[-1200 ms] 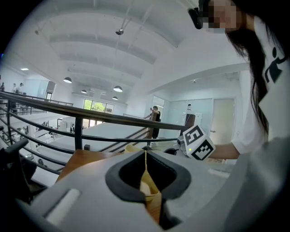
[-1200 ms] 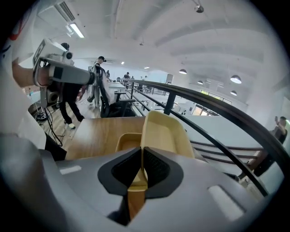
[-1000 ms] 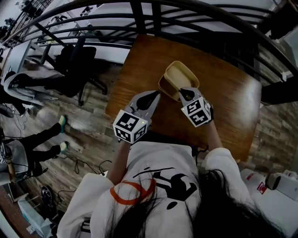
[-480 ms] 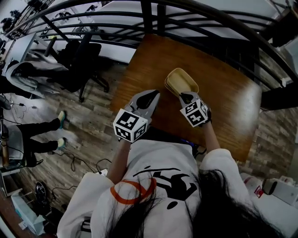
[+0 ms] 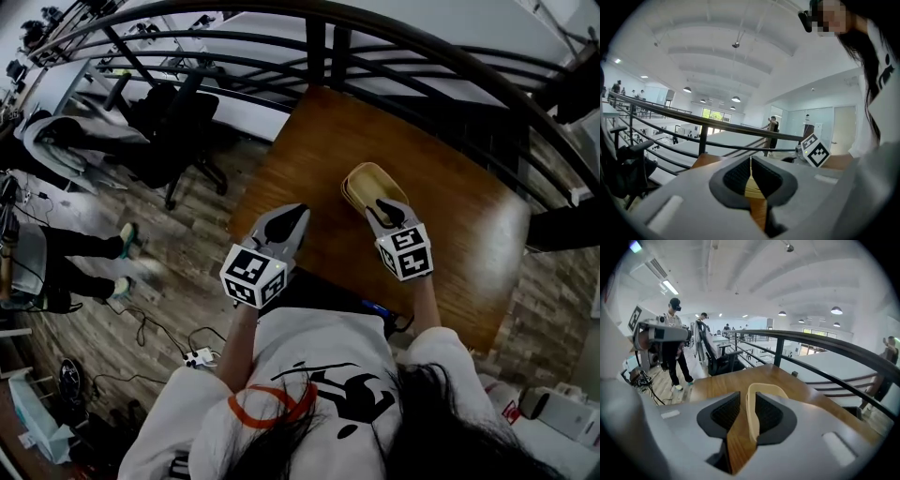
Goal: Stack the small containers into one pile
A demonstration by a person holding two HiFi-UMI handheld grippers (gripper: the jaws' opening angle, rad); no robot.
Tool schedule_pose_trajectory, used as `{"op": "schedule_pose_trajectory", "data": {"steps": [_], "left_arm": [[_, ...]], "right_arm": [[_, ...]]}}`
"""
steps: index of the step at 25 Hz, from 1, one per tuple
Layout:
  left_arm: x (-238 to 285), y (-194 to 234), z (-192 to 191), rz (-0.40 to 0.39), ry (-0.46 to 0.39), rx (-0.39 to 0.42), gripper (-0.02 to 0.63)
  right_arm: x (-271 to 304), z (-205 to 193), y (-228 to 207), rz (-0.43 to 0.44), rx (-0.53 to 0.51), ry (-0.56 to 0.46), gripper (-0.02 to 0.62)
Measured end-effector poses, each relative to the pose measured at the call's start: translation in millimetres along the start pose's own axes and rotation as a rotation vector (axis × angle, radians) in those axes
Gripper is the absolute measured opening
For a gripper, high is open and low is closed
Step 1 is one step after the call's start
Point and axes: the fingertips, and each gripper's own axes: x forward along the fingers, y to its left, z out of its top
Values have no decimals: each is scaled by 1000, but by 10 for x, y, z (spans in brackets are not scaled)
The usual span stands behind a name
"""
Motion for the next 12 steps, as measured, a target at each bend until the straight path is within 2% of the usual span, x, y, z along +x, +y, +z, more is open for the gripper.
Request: {"op": "schedule_pose_trajectory", "data": {"steps": [6,12], "left_arm": [[-183,250,59,49,-26,-3,0],[-479,545,91,67,-40,-11,0]], "right_arm": [[73,510,337,45,29,-119,108],[262,933,908,94,48,-190,107]]}}
